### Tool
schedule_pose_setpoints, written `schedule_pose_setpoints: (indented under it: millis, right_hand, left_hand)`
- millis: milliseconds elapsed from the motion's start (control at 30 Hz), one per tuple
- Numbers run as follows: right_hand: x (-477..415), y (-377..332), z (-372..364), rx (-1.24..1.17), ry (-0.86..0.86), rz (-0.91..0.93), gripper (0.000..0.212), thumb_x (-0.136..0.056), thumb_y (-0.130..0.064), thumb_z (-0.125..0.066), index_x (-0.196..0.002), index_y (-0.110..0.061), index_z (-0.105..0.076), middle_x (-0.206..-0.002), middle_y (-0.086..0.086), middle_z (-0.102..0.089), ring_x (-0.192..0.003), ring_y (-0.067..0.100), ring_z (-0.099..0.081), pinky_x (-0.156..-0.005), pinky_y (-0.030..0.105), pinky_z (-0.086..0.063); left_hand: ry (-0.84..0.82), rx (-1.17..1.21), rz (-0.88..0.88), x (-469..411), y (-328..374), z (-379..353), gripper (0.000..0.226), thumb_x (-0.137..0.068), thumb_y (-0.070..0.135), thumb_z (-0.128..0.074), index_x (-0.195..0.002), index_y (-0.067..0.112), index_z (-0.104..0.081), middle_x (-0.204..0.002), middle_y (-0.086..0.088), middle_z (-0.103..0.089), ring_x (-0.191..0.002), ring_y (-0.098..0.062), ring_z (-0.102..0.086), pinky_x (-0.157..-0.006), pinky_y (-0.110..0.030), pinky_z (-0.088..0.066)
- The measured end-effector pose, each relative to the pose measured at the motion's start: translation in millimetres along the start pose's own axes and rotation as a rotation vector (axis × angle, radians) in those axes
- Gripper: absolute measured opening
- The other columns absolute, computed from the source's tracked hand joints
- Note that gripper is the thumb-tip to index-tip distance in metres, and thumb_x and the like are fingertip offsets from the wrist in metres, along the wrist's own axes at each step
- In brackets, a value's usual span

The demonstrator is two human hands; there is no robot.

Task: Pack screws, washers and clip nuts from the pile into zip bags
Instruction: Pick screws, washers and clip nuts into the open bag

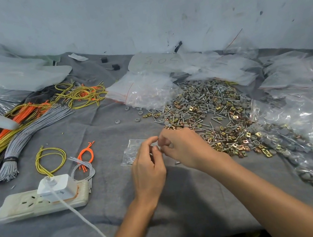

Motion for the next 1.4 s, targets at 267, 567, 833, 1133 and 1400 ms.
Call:
schedule_pose_setpoints:
  millis: [267,567,833,1133,1400]
  right_hand:
    - [3.9,17.4,18.6,-0.16,0.119,0.016,0.02,-0.091,-0.013,-0.064,-0.107,-0.025,-0.067,-0.101,-0.012,-0.065,-0.075,-0.004,-0.055,-0.071,0.025,-0.041]
    - [2.2,21.7,9.7,-0.064,-0.017,0.15,0.018,-0.089,-0.018,-0.071,-0.107,-0.02,-0.068,-0.119,-0.001,-0.06,-0.116,0.023,-0.055,-0.1,0.04,-0.045]
    - [12.5,18.2,47.7,-0.678,0.059,0.021,0.012,-0.097,-0.029,-0.066,-0.099,-0.018,-0.07,-0.089,0.002,-0.072,-0.078,0.009,-0.065,-0.07,0.025,-0.053]
    - [34.4,30.7,85.1,-1.057,0.104,-0.044,0.015,-0.098,-0.02,-0.064,-0.099,-0.005,-0.067,-0.081,0.006,-0.067,-0.074,0.019,-0.064,-0.071,0.035,-0.059]
    - [57.4,36.9,97.0,-1.065,0.119,-0.021,0.017,-0.096,-0.023,-0.066,-0.1,-0.006,-0.068,-0.081,0.006,-0.067,-0.072,0.02,-0.064,-0.069,0.031,-0.059]
  left_hand:
    - [0.011,0.072,0.045,-1.5,-2.8,0.9,0.023,-0.095,0.031,-0.048,-0.115,0.033,-0.06,-0.084,0.019,-0.063,-0.078,-0.006,-0.06,-0.07,-0.03,-0.044]
    - [-0.167,-0.022,-0.039,-17.8,14.6,12.1,0.02,-0.087,0.045,-0.058,-0.106,0.041,-0.054,-0.08,0.019,-0.065,-0.068,-0.006,-0.061,-0.068,-0.037,-0.052]
    - [-0.287,0.475,0.086,-24.2,41.8,27.2,0.033,-0.087,0.047,-0.069,-0.107,0.021,-0.07,-0.094,0.009,-0.074,-0.087,-0.004,-0.066,-0.077,-0.014,-0.05]
    - [-0.265,0.585,0.101,-32.9,82.0,19.5,0.02,-0.08,0.029,-0.072,-0.093,0.014,-0.072,-0.076,0.004,-0.073,-0.068,-0.003,-0.062,-0.067,-0.015,-0.051]
    - [-0.199,0.592,0.042,-30.7,99.0,21.3,0.012,-0.088,0.024,-0.071,-0.093,0.014,-0.074,-0.079,0.002,-0.074,-0.067,-0.002,-0.061,-0.065,-0.015,-0.05]
Point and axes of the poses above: each hand's wrist, its own x-axis away from the middle knuckle, its own z-axis out of the back of the hand, y = z × x, the point moved 7 cm from there along -x, towards the middle knuckle
